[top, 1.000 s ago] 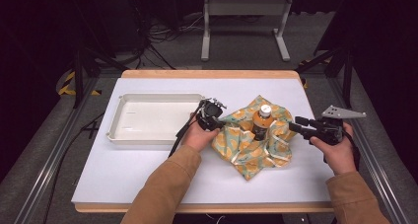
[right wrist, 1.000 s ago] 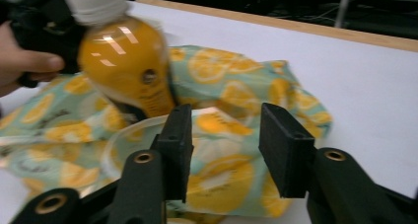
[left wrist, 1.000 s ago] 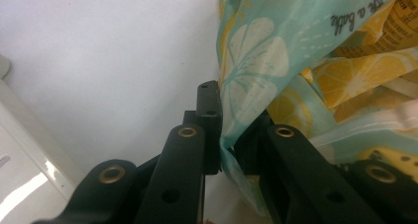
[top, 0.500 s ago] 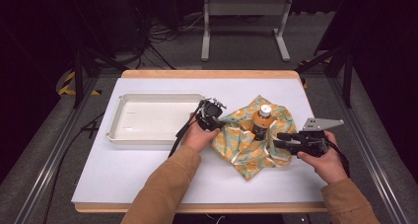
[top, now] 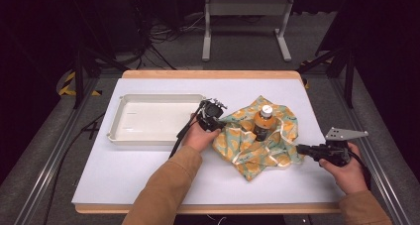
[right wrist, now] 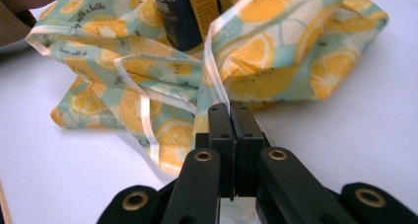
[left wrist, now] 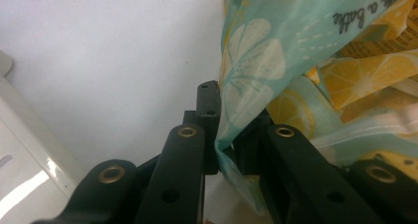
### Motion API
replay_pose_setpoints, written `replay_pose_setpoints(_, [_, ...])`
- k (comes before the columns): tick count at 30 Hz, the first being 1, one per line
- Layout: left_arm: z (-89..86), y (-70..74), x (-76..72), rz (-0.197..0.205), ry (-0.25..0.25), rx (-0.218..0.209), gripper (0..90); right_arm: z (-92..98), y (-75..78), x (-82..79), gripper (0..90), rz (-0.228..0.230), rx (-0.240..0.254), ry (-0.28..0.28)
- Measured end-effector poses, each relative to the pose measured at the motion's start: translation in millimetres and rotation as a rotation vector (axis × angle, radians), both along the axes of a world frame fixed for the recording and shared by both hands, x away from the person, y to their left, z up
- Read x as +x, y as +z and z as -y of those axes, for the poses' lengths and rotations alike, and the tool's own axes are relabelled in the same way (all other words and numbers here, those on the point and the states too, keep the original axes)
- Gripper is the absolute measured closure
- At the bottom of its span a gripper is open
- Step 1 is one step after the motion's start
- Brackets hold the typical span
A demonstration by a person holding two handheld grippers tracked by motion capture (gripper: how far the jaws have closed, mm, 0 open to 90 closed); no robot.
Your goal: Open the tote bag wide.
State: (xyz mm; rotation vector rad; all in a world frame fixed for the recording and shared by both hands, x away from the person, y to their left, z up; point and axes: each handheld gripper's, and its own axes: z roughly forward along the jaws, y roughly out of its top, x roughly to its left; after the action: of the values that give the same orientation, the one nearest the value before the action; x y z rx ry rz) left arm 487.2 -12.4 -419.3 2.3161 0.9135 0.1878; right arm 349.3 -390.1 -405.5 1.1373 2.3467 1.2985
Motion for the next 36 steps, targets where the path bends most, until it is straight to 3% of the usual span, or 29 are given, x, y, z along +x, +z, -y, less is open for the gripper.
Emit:
replay_pose_setpoints(4, [0.1,0.3,-0.2,-0.001,0.001,-0.002,82.9,5.7,-3.5,-4.1,89.7,-0.004,0.0,-0.01])
replay_pose_setpoints(11, [-0.8,2.5,-1.9,0.001,-0.009,-0.02,78.2,15.6,-11.6,-13.1,89.7,-0.052,-0.041,-0.036])
replay_pose_setpoints(13, [-1.9,4.4,-2.6,0.001,-0.006,-0.038,65.6,19.6,-13.3,-15.5,89.7,-0.062,-0.038,-0.049])
replay_pose_setpoints(14, [-5.1,9.3,-3.8,0.01,-0.002,-0.079,58.2,21.1,-14.0,-16.4,89.6,-0.066,-0.038,-0.053])
replay_pose_setpoints(16, [-7.0,12.7,-5.3,0.02,-0.003,-0.098,53.9,21.6,-14.5,-16.7,89.6,-0.066,-0.036,-0.053])
replay_pose_setpoints(18, [-11.1,21.5,-9.9,0.037,-0.008,-0.136,43.3,22.2,-15.5,-17.1,89.5,-0.061,-0.038,-0.054])
replay_pose_setpoints(19, [-13.3,26.0,-12.2,0.043,-0.026,-0.173,39.0,22.1,-15.6,-17.2,89.4,-0.061,-0.038,-0.054])
replay_pose_setpoints(23, [-20.2,41.8,-24.1,0.066,-0.085,-0.24,27.2,20.7,-15.5,-17.4,89.2,-0.058,-0.035,-0.051])
replay_pose_setpoints(25, [-21.6,44.4,-26.6,0.074,-0.093,-0.249,25.1,20.4,-15.3,-17.4,89.1,-0.055,-0.035,-0.051])
replay_pose_setpoints(28, [-27.3,56.9,-41.6,0.132,-0.113,-0.306,24.9,19.0,-14.4,-17.3,88.6,-0.053,-0.03,-0.054])
replay_pose_setpoints(30, [-27.2,64.3,-53.6,0.164,-0.123,-0.322,25.1,18.6,-14.3,-17.1,88.5,-0.052,-0.029,-0.054])
replay_pose_setpoints(35, [-21.5,70.2,-74.8,0.199,-0.169,-0.313,28.2,16.6,-13.0,-16.4,86.0,-0.034,-0.025,-0.054])
replay_pose_setpoints(36, [-18.5,68.5,-81.7,0.201,-0.197,-0.31,28.8,16.6,-13.0,-16.3,85.4,-0.033,-0.025,-0.054])
